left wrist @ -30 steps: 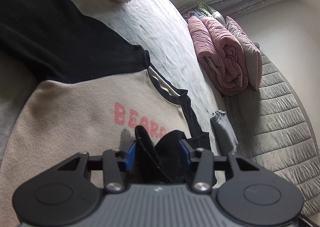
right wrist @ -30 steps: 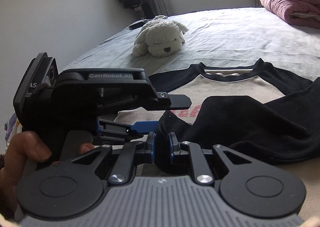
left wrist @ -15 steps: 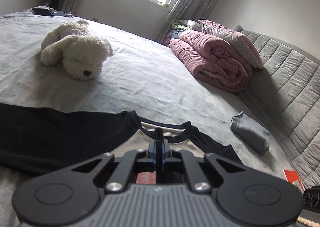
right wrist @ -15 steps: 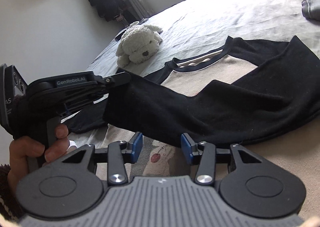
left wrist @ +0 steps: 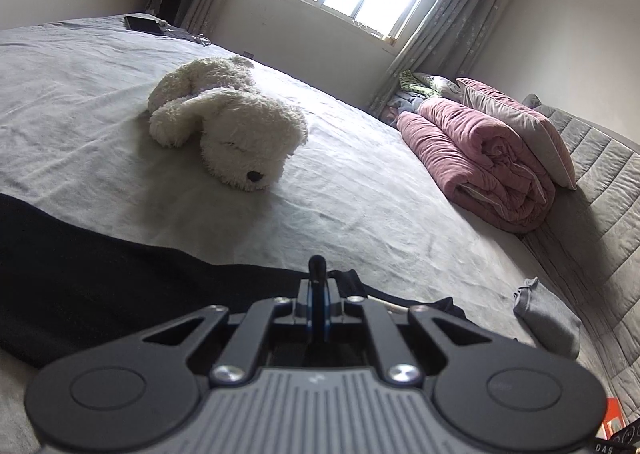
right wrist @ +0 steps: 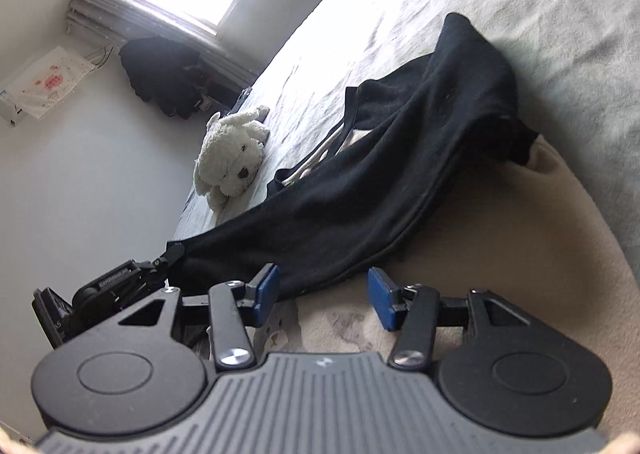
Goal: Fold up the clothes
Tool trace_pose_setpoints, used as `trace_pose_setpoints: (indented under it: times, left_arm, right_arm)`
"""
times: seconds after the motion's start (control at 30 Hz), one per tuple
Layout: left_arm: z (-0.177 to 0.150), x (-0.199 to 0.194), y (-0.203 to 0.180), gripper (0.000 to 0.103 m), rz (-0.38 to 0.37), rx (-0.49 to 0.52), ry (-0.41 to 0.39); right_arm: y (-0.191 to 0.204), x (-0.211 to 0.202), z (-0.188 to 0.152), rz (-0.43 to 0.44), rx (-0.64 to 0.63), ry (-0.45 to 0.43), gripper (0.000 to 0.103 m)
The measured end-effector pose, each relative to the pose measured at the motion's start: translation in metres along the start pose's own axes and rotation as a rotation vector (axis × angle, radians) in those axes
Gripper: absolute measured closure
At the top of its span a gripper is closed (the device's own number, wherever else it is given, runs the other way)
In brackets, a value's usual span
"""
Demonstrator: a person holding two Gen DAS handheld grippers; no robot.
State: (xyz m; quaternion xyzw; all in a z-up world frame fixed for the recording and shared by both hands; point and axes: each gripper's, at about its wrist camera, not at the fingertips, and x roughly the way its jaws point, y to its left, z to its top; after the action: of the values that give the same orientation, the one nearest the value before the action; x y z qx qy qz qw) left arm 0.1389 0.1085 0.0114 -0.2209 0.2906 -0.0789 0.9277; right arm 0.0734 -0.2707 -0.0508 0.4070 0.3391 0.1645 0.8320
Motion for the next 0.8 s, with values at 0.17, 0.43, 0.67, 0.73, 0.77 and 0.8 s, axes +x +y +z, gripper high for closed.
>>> trace_pose_setpoints:
  times: [0.17, 0.43, 0.67, 0.73, 0.77, 0.8]
  left_arm:
    - [-0.007, 0.011, 0.019, 0.098, 0.045, -0.066, 0.028]
    - [-0.014, 0.017, 0.029, 0.098, 0.082, -0.092, 0.046]
    - [-0.001, 0.004, 0.025, 0.098, 0.077, -0.089, -0.016]
    - [0.000, 0.005, 0.032, 0.102, 0.118, -0.099, -0.018]
    - [0.001, 0.005, 0.036, 0.102, 0.139, -0.104, -0.019]
    - [0.001, 0.006, 0.039, 0.102, 0.160, -0.109, -0.020]
  right_arm:
    - [-0.014, -0.010, 0.012, -0.058, 0.061, -0.136, 0.049]
    - [-0.030, -0.039, 0.033, -0.133, 0.124, -0.332, 0.060]
    - [-0.024, -0.043, 0.035, -0.262, 0.031, -0.350, 0.091]
    - [-0.020, -0.042, 0.034, -0.309, -0.019, -0.347, 0.093]
    - [-0.017, -0.039, 0.033, -0.347, -0.052, -0.336, 0.094]
    - [-0.016, -0.037, 0.033, -0.379, -0.077, -0.320, 0.094]
